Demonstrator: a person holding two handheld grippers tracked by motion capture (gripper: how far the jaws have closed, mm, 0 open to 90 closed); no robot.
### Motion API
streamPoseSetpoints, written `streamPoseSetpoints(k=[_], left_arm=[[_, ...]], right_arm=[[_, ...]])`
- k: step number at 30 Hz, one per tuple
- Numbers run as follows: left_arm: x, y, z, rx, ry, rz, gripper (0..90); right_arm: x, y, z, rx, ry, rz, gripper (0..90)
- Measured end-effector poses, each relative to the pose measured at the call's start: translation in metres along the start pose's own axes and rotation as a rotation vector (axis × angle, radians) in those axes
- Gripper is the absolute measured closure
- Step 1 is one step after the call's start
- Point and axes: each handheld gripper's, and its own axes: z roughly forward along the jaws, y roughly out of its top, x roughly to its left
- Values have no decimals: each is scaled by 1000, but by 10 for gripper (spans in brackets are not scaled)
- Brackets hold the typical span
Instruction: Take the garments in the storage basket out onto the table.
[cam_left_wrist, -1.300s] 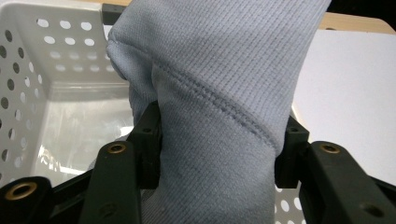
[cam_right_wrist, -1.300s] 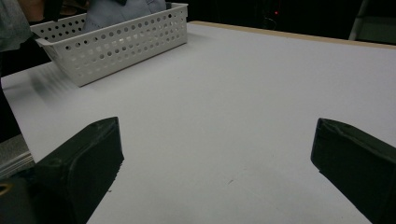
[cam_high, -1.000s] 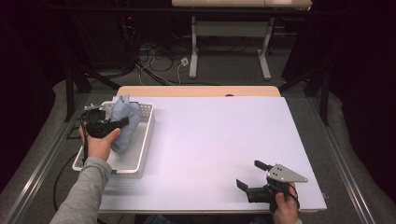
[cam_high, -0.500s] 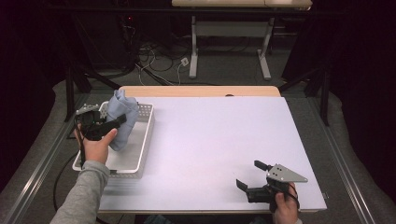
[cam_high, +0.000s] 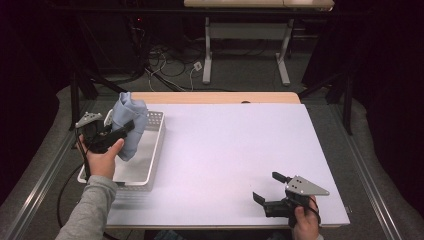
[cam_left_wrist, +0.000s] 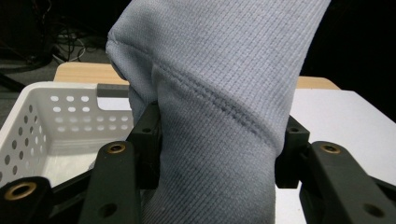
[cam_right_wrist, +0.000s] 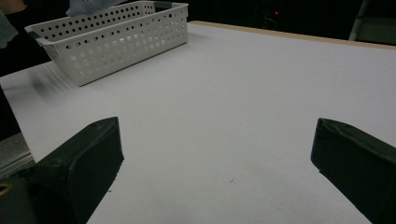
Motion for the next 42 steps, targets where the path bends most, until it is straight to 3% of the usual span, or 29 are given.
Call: streamPoseSetpoints(k=[19,42], left_arm=[[-12,0,-18,-55,-47,12,488],[-51,-4,-31,-100,-160,70,489]], right_arm=[[0,0,0,-1,0,0,20],[0,0,0,-1,0,2,20]])
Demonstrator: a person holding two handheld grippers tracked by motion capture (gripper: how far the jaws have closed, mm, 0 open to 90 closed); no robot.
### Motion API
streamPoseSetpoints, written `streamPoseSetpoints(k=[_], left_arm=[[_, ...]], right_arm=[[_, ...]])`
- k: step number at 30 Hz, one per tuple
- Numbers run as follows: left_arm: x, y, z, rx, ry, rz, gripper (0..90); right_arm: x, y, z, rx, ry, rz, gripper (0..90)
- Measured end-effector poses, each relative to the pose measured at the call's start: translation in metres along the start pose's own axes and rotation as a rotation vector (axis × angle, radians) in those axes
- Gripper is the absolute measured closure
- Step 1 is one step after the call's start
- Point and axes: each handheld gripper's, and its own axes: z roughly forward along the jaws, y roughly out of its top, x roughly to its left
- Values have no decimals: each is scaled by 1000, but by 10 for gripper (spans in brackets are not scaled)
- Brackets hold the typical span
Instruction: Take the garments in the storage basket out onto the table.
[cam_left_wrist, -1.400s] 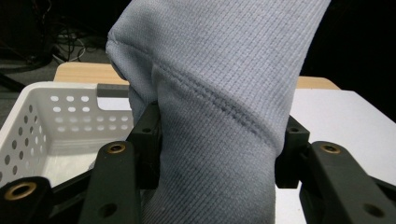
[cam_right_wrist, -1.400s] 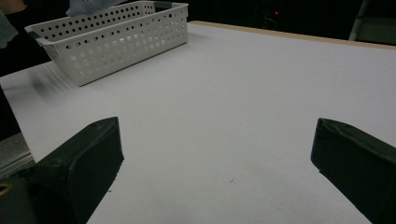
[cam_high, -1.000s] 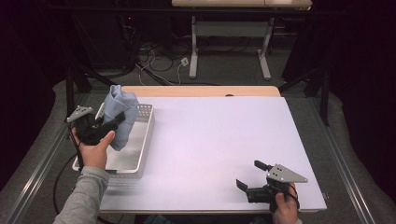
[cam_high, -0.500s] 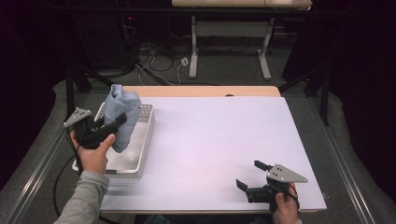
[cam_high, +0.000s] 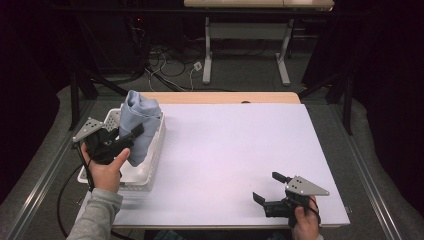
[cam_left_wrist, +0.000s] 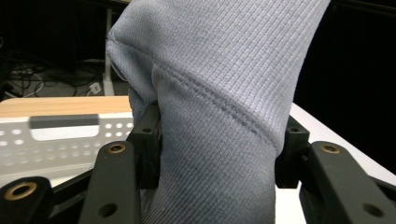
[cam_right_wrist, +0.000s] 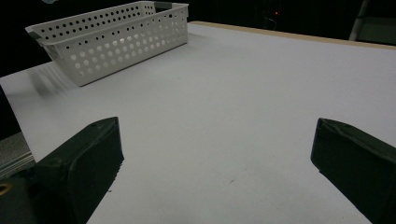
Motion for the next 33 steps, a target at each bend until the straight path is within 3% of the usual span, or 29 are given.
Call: streamPoseSetpoints(k=[16,33], left_arm=[[-34,-10,13,29,-97,40,488],[-71,-25,38,70,-197,75,488]], right_arm=[[0,0,0,1,4,-1,20],[0,0,0,1,4,-2,20]])
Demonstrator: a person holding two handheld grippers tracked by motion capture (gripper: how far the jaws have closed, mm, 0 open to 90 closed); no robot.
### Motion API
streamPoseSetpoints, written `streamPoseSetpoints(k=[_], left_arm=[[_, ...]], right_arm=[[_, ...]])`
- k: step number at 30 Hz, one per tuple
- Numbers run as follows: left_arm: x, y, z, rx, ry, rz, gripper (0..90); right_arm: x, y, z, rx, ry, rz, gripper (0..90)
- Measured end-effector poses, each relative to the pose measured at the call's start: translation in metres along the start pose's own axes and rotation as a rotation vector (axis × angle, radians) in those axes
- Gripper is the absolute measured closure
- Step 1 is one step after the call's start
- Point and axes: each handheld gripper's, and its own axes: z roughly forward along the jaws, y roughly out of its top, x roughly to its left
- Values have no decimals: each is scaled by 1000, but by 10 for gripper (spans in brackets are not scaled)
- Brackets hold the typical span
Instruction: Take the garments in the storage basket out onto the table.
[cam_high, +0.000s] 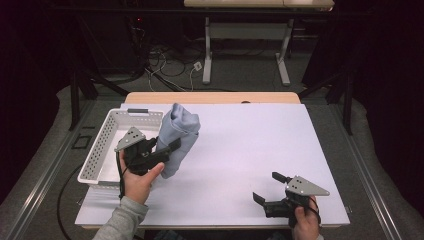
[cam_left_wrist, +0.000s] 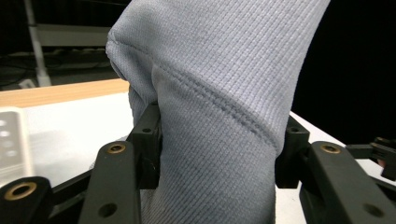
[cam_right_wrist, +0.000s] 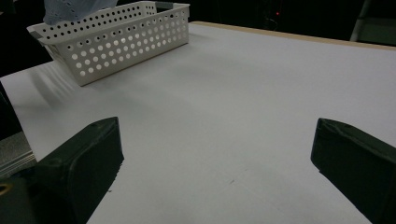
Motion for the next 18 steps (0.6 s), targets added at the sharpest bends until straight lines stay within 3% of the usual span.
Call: streamPoseSetpoints(k=[12,18], left_arm=[[-11,-7,16,35,-39,5,487],[-14,-13,24,57,-45,-17,487]], right_arm=[[0,0,0,-2,4,-5,20],[-1,1,0,-5,7,-14,20]])
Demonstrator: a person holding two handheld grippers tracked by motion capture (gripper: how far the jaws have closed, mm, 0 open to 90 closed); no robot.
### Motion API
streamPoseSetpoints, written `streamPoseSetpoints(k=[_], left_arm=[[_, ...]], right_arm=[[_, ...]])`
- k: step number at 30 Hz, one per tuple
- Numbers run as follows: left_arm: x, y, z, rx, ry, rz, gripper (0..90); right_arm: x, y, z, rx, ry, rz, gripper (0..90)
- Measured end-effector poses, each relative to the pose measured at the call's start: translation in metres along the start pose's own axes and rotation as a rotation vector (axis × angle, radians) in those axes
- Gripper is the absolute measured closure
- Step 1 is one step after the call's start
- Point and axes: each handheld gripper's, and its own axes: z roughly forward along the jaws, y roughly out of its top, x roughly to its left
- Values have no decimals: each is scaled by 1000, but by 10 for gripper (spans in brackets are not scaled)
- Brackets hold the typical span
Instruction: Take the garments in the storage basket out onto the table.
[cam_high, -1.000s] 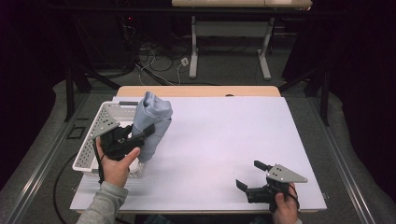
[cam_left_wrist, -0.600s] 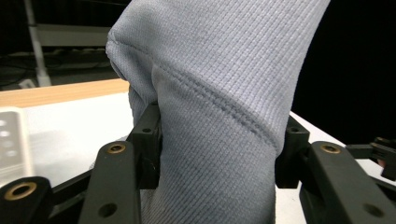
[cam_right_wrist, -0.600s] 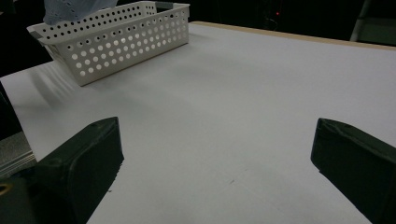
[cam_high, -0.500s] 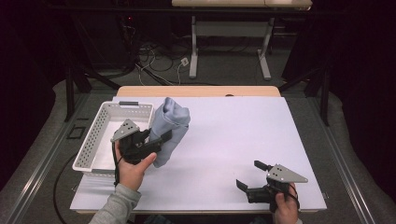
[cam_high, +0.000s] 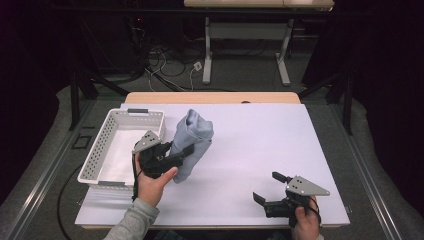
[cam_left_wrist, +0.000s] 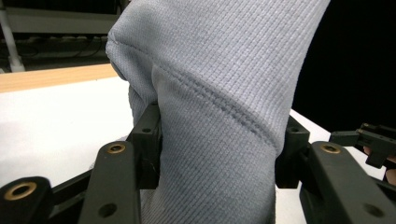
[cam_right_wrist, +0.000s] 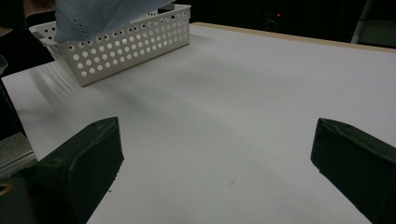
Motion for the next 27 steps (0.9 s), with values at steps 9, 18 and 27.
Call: streamPoseSetpoints(k=[9,18,27], left_arm=[[1,-10,12,27,3,-14,487],[2,-22,25,67,4,-40,487],[3,-32,41,111,7,-52,487]], right_arm=[[-1,0,0,1,2,3,20],[-1,1,1,2,7,1,20],[-1,1,1,0,5,5,20]])
